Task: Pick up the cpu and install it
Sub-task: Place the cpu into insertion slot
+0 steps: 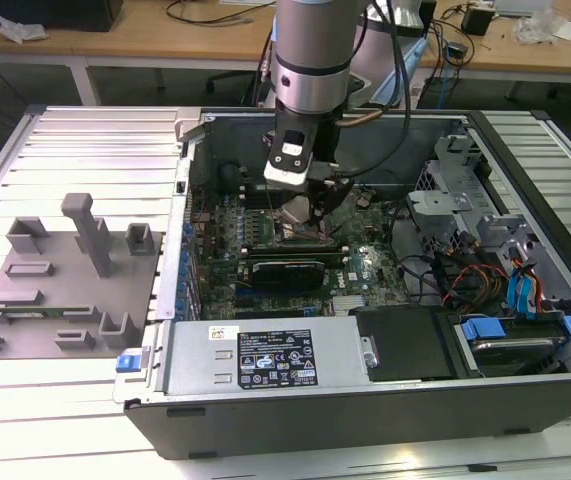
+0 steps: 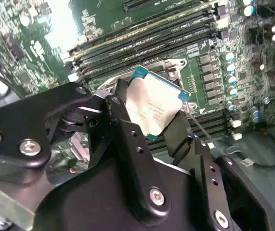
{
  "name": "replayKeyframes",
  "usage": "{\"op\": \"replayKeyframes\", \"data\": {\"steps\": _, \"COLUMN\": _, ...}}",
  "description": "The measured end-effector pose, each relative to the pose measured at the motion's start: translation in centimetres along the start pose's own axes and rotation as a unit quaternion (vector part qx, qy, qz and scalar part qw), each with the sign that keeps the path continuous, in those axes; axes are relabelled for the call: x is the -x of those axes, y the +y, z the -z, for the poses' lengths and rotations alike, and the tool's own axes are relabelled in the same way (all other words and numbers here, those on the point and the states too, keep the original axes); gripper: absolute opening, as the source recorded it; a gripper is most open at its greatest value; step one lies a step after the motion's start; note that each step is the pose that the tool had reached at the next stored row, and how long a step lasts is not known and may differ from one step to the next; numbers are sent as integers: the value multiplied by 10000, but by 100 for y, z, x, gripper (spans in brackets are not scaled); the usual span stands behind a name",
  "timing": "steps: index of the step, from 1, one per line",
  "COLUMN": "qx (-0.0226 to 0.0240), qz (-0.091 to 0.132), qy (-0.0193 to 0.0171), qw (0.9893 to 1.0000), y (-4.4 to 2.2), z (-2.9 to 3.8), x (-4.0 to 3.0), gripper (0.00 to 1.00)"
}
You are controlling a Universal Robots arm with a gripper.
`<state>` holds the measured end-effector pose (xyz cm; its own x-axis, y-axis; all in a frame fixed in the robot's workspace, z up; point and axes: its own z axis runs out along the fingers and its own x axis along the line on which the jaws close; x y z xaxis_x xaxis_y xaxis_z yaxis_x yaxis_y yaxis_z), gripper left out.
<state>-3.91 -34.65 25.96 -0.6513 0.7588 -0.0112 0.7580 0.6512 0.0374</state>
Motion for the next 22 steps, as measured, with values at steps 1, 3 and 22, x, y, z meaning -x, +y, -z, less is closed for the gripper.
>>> {"op": "replayKeyframes", "data": {"steps": 1, "qx": -3, "qz": -308, "qy": -12, "qw": 9995, "y": 0, "z": -5, "x": 0, "gripper": 55}}
{"op": "replayKeyframes", "data": {"steps": 3, "qx": -5, "qz": -513, "qy": -19, "qw": 9987, "y": 0, "z": -8, "x": 0, "gripper": 55}}
{"op": "replayKeyframes", "data": {"steps": 22, "qx": -19, "qz": -1736, "qy": -65, "qw": 9848, "y": 0, "z": -16, "x": 0, "gripper": 55}}
